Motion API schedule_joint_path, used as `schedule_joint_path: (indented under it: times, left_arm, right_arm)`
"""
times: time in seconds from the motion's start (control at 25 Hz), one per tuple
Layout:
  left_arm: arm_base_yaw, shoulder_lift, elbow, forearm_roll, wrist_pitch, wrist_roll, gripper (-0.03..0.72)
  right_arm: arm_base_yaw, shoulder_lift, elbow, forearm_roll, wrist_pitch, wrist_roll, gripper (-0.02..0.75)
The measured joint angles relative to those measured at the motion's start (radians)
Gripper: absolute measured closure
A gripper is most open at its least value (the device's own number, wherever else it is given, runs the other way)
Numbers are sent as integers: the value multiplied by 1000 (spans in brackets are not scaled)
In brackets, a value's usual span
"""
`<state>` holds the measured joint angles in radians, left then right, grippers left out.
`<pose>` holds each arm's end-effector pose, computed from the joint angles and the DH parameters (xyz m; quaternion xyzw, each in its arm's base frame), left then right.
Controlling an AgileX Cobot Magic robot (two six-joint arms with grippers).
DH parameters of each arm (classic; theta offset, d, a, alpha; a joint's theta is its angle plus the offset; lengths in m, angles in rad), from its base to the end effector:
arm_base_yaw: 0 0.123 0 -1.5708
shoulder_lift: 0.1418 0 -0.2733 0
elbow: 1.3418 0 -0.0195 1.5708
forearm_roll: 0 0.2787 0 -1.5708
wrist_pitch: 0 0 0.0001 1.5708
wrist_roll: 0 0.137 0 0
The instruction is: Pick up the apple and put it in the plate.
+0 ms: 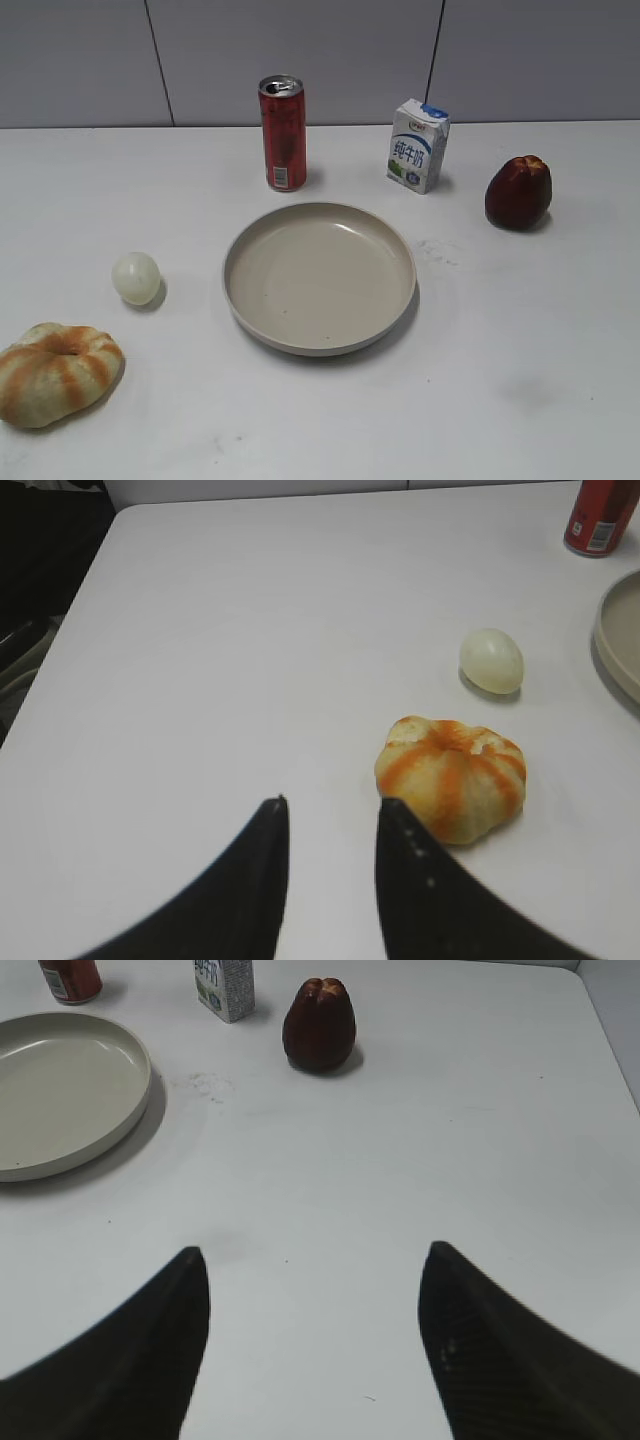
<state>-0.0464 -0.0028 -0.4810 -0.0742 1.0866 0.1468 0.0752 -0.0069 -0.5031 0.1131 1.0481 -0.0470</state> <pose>0.0717 -0.0123 0.2605 0.0849 0.8592 -0.0118 0.5043 0.0703 0.0187 0.2734 -0.0538 0.8442 0.0639 0.5294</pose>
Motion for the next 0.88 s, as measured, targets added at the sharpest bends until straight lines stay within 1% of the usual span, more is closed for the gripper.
schedule_joint_path:
  times: [0.68,0.8,0.88]
  left_arm:
    - [0,0,0,0,0,0,452]
    - [0,0,0,0,0,0,452]
    - [0,0,0,0,0,0,452]
  right_arm:
    - [0,0,-2,0,-7,0,248]
    - [0,21,-14,0,-67,0,248]
    - [0,63,-19,0,-153,0,248]
